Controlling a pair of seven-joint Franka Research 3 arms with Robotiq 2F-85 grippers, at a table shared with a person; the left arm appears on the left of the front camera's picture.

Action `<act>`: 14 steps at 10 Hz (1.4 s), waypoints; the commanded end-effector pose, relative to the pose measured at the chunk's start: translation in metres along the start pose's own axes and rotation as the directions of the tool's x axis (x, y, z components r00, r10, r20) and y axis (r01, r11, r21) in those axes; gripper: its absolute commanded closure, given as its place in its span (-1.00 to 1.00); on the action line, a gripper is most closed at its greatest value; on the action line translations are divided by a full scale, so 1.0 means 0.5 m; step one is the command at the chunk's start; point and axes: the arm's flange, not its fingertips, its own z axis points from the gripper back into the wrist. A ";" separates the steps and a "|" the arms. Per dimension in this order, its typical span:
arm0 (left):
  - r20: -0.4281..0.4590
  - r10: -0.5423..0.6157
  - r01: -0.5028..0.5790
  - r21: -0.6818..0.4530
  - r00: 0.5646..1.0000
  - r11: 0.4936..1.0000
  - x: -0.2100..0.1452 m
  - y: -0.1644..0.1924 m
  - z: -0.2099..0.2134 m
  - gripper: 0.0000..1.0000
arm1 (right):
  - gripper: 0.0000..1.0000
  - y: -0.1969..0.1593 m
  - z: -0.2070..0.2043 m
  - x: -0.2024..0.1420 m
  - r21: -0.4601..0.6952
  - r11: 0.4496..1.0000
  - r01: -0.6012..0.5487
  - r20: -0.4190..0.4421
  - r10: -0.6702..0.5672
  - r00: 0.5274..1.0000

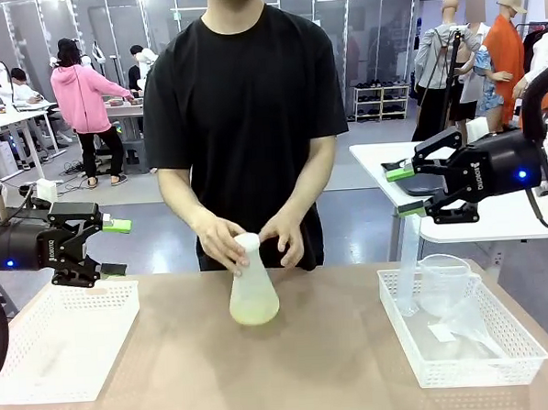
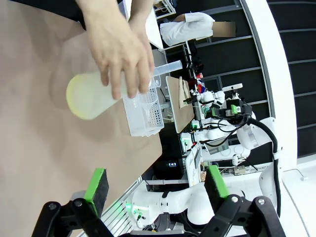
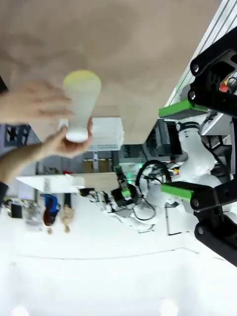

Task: Prepare the solutions needed for the experiment.
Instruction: When the human places the Big flask in the center of the table, pick up the Big flask and place it in the left Organizing basket.

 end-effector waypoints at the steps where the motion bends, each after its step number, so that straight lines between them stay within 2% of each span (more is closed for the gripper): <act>1: 0.009 0.014 -0.014 -0.028 1.000 1.000 0.000 -0.007 -0.003 -1.00 | -0.31 -0.030 -0.006 0.016 0.057 0.997 -0.052 -0.050 0.054 0.997; 5: 0.009 0.014 -0.014 -0.028 1.000 1.000 0.000 -0.007 -0.003 -1.00 | -0.31 -0.041 -0.007 0.015 0.143 0.990 0.011 -0.080 0.000 0.997; 14: 0.009 0.014 -0.014 -0.028 1.000 1.000 0.000 -0.007 -0.003 -1.00 | -0.31 -0.045 -0.004 0.011 0.119 0.993 0.008 -0.088 0.003 0.996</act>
